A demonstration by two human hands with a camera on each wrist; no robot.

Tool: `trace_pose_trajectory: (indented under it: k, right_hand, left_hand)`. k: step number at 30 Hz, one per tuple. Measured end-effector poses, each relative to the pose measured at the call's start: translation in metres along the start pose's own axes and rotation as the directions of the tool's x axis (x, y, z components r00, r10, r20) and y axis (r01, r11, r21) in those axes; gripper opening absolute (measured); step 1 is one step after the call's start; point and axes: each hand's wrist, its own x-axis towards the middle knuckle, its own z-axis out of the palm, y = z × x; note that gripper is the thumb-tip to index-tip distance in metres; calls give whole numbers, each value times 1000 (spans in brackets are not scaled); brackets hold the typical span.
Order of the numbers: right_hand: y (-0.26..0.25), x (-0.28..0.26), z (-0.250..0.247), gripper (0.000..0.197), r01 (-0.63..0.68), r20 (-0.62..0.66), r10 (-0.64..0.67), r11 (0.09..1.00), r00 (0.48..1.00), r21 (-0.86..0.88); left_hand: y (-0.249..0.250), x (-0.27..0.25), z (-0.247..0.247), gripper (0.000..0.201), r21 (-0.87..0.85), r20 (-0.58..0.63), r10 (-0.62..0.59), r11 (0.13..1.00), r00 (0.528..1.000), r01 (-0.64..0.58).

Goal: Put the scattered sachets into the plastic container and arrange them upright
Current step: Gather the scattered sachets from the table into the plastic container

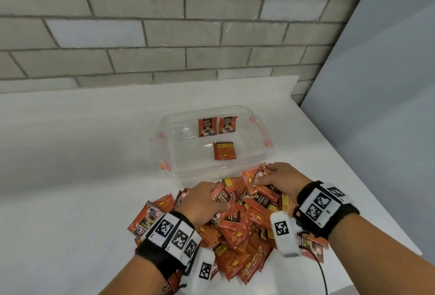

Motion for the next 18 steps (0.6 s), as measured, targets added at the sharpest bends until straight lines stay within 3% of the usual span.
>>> trace_pose_trajectory:
  k: [2,5,7,10,13,18]
  right_hand:
    - [6,-4,-6,46,-15,35,13,997,999,81]
    - [16,-10,-7,44,3,84,-10,996,996,92]
    - [23,-11,-6,47,11,91,-12,1000,996,17]
    - [22,-18,2,56,50,98,-37,990,994,-132]
    - [19,-19,12,65,69,61,-56,968,997,-242]
    - [17,-19,16,65,80,35,-72,948,997,-308]
  left_hand:
    - [-8,-9,-9,39,-76,-22,1,997,1000,-3]
    - [-24,-18,-23,28,-141,-93,-33,990,995,20]
    - [-34,-21,-30,34,-175,-110,-71,983,991,51]
    - [-34,-24,-30,49,-75,-42,-90,993,995,87]
    - [-28,-24,-20,86,30,37,-80,996,996,79]
    - [-11,-24,-4,89,220,64,-42,975,997,27]
